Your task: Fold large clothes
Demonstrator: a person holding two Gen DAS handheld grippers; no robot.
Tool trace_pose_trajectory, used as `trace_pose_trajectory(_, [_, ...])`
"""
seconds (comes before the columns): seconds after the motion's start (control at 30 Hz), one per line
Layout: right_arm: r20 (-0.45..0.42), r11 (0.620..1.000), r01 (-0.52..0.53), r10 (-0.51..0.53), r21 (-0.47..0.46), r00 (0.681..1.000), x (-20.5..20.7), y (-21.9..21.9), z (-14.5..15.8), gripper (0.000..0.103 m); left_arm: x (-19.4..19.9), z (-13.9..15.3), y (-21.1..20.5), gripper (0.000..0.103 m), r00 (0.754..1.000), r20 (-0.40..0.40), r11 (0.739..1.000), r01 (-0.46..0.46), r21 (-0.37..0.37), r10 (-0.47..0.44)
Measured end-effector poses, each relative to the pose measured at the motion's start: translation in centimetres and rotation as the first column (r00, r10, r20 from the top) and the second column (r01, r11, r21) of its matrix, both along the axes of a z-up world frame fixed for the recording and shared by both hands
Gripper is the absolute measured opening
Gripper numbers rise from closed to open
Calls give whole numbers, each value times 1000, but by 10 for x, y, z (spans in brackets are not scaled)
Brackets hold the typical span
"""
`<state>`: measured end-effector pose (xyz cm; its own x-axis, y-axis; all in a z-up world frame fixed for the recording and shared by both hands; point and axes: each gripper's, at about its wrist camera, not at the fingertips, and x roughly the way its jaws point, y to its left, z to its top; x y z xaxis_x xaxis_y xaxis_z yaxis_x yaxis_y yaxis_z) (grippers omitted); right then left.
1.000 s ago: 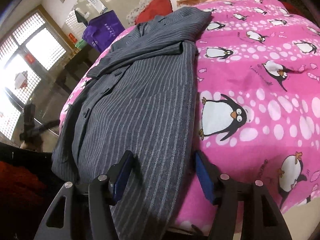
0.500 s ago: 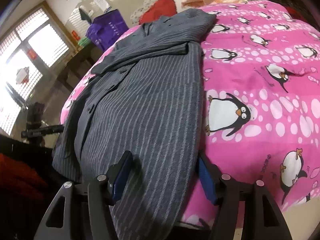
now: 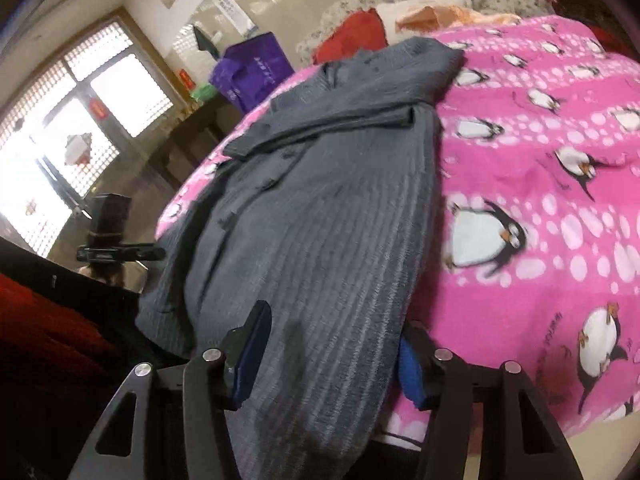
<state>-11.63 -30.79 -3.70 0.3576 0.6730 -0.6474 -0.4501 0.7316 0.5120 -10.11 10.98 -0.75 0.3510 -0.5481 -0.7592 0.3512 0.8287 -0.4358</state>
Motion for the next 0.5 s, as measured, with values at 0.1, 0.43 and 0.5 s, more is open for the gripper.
trace_pose_trajectory(0.1, [35, 999, -51, 51, 11, 998, -7, 3, 6, 51, 1, -12, 6, 34, 999, -18, 999, -32, 29, 33])
trace_pose_trajectory(0.43, [115, 993, -82, 91, -82, 989, 0, 20, 16, 16, 1, -5, -9, 11, 999, 40, 997, -23, 73, 20])
trace_pose_trajectory(0.5, [131, 993, -109, 115, -50, 985, -4, 20, 23, 12, -4, 4, 2, 8, 995, 79, 998, -59, 28, 57])
